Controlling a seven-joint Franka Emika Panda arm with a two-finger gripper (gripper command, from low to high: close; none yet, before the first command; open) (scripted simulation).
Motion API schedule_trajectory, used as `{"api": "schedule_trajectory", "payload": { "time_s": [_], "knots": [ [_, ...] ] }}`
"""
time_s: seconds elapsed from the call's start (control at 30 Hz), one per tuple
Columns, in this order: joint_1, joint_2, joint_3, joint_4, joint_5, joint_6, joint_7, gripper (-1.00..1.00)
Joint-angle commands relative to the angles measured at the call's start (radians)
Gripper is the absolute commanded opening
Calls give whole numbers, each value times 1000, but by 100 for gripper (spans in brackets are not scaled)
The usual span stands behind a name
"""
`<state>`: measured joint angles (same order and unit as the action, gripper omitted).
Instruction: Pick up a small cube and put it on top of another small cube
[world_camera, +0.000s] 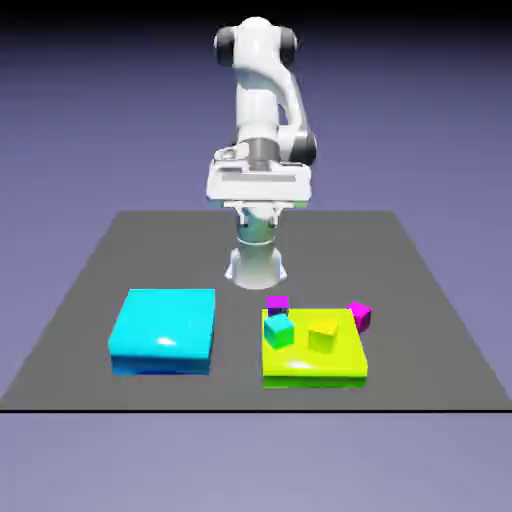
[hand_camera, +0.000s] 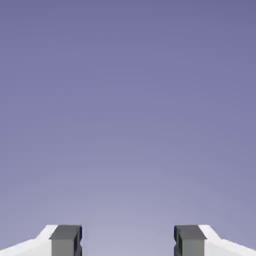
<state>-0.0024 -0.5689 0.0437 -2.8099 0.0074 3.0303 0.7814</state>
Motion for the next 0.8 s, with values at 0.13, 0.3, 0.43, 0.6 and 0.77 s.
{"api": "schedule_trajectory", "payload": {
  "time_s": [0.13,0.3,0.43,0.6,0.77],
  "knots": [
    [-60,5,181,1,31,-28,168,0],
    [-119,9,362,1,62,-55,335,0],
    [-167,13,507,2,87,-77,469,0],
    [-227,18,689,2,118,-105,636,0],
    [-286,22,870,3,148,-132,804,0]
  ]
}}
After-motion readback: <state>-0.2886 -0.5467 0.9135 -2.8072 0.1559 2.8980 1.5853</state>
